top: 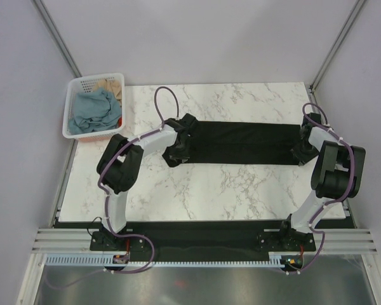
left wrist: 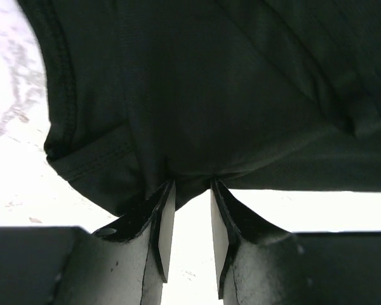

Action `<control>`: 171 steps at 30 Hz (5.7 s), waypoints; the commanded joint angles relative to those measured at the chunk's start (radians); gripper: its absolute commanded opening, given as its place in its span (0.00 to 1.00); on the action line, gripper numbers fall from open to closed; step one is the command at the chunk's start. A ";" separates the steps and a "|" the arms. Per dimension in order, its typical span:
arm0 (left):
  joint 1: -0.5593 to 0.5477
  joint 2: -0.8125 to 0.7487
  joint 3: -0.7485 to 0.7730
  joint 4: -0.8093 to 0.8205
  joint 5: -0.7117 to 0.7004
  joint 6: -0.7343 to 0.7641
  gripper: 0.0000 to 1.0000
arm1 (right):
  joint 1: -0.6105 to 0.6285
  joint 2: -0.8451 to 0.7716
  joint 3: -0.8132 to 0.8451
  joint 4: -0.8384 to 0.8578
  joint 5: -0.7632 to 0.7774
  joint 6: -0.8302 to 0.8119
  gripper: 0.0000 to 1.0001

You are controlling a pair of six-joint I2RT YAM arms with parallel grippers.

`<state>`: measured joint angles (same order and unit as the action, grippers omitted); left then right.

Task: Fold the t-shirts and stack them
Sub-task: Fold the tshirt

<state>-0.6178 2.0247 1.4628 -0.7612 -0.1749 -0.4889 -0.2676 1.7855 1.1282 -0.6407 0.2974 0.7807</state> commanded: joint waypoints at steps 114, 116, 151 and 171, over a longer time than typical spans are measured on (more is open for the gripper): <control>0.616 -0.575 -0.440 0.264 0.735 -0.050 0.44 | 1.082 0.380 0.443 0.435 0.169 -0.966 0.19; 0.616 -0.574 -0.443 0.264 0.733 -0.048 0.44 | 1.081 0.384 0.447 0.440 0.204 -0.966 0.09; 0.616 -0.552 -0.481 0.273 0.698 -0.053 0.44 | 0.913 0.247 0.343 0.518 0.338 -0.738 0.00; 0.488 -0.494 -0.464 0.332 0.678 -0.082 0.47 | 0.824 0.195 0.440 0.253 0.134 -0.496 0.36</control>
<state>-0.0921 1.4876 0.9833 -0.5003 0.5209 -0.5282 0.5503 2.0647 1.5288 -0.2977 0.5060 0.2169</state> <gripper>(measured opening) 0.469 0.361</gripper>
